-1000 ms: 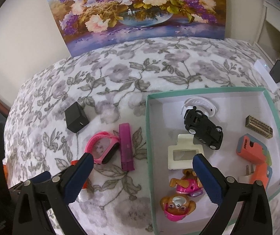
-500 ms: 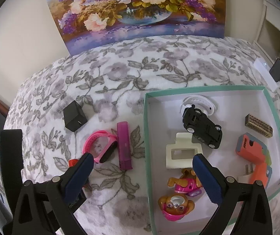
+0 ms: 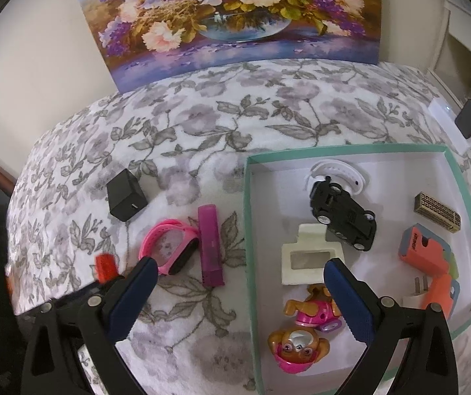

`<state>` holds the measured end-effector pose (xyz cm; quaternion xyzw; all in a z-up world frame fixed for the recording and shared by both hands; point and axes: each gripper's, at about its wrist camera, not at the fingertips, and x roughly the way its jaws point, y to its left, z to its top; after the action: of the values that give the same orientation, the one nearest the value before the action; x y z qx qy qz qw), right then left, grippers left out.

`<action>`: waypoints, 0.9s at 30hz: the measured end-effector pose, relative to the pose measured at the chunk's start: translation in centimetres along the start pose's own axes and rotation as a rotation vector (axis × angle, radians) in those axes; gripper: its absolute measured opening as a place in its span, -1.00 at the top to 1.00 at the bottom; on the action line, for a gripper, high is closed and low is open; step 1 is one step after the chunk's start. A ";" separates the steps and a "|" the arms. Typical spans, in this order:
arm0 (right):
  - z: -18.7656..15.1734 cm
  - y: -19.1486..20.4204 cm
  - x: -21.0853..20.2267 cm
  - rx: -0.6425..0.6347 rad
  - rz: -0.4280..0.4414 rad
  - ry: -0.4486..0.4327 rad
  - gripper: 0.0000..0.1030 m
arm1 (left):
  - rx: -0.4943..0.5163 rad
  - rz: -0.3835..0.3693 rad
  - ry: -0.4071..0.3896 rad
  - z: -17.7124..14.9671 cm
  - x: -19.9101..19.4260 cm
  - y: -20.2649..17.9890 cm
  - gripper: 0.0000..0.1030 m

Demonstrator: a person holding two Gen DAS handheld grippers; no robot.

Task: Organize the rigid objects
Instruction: 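Grasp pink watch band with right tool while left tool holds bottle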

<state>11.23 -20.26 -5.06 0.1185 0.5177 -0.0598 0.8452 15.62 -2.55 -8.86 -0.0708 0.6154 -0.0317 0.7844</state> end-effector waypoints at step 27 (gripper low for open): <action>-0.5 6.8 5.9 -0.136 0.117 0.139 -0.52 | -0.218 -0.049 -0.144 2.7 -4.0 7.4 0.43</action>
<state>15.01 -13.39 -9.63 0.0950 0.5700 0.0333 0.8155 16.97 5.48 -5.47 -0.1727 0.5553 0.0215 0.8133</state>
